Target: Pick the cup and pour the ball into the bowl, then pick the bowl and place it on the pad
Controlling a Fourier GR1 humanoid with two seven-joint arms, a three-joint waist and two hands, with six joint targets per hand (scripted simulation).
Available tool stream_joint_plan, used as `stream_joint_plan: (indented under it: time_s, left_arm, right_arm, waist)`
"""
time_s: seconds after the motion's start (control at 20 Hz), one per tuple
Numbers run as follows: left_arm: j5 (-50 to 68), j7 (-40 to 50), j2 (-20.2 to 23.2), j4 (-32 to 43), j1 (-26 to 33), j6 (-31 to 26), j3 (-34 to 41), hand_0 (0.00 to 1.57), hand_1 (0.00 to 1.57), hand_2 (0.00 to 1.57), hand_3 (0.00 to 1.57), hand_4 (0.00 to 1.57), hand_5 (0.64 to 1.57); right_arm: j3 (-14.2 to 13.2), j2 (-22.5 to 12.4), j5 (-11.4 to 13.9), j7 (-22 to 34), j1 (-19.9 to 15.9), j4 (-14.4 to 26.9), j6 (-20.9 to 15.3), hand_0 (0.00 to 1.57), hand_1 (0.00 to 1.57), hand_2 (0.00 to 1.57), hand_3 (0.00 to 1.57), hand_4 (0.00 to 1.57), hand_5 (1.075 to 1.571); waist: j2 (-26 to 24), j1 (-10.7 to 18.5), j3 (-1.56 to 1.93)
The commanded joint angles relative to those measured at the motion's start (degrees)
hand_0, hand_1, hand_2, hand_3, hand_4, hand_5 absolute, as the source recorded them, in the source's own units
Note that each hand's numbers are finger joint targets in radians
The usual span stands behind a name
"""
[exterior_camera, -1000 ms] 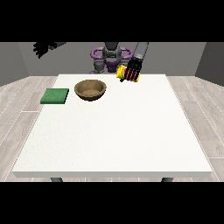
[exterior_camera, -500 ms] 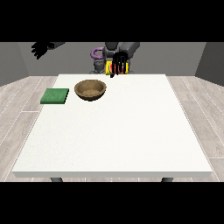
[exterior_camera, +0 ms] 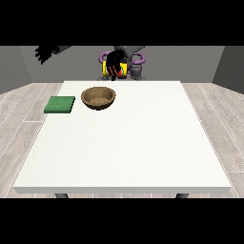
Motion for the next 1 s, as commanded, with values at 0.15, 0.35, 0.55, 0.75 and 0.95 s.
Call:
stream_joint_plan:
  time_s: [0.15,0.35,0.55,0.75,0.95]
  left_arm:
    - [0.4,-2.2,0.0,-8.0,-1.8,-7.6,0.8,0.00,0.00,1.18,1.47,0.91,1.571]
    - [4.4,-3.4,3.9,-11.1,4.9,4.8,5.8,0.00,0.00,1.57,1.17,1.03,1.563]
    - [15.2,-10.3,5.1,-17.4,10.4,15.6,14.4,1.02,1.02,1.55,1.22,1.23,1.563]
    - [33.0,-15.4,0.0,-28.1,12.1,21.5,23.5,0.62,0.62,0.28,0.00,1.10,1.571]
    - [51.6,-20.8,0.0,-37.7,11.2,16.6,30.4,0.00,0.00,0.00,0.00,0.41,1.497]
  right_arm:
    - [1.5,2.5,2.5,1.3,-1.5,0.2,-5.0,0.00,0.00,0.00,0.00,0.71,1.569]
    - [0.8,2.2,2.1,-0.3,-0.5,0.1,-4.1,0.00,0.00,0.00,0.00,0.71,1.570]
    - [-1.0,2.2,0.6,-0.3,-0.3,0.3,-5.0,0.00,0.00,0.00,0.00,0.71,1.570]
    - [-0.1,3.8,1.0,-0.5,-1.2,0.6,-5.9,0.00,0.00,0.00,0.00,0.71,1.570]
    - [-0.1,5.1,1.0,-0.4,-2.5,0.1,-7.9,0.00,0.00,0.00,0.00,0.70,1.570]
  waist:
    - [0.4,3.3,-0.04]
    - [3.4,5.4,-0.10]
    - [6.6,7.8,-0.31]
    - [11.0,9.7,-1.16]
    - [12.5,11.7,-1.06]
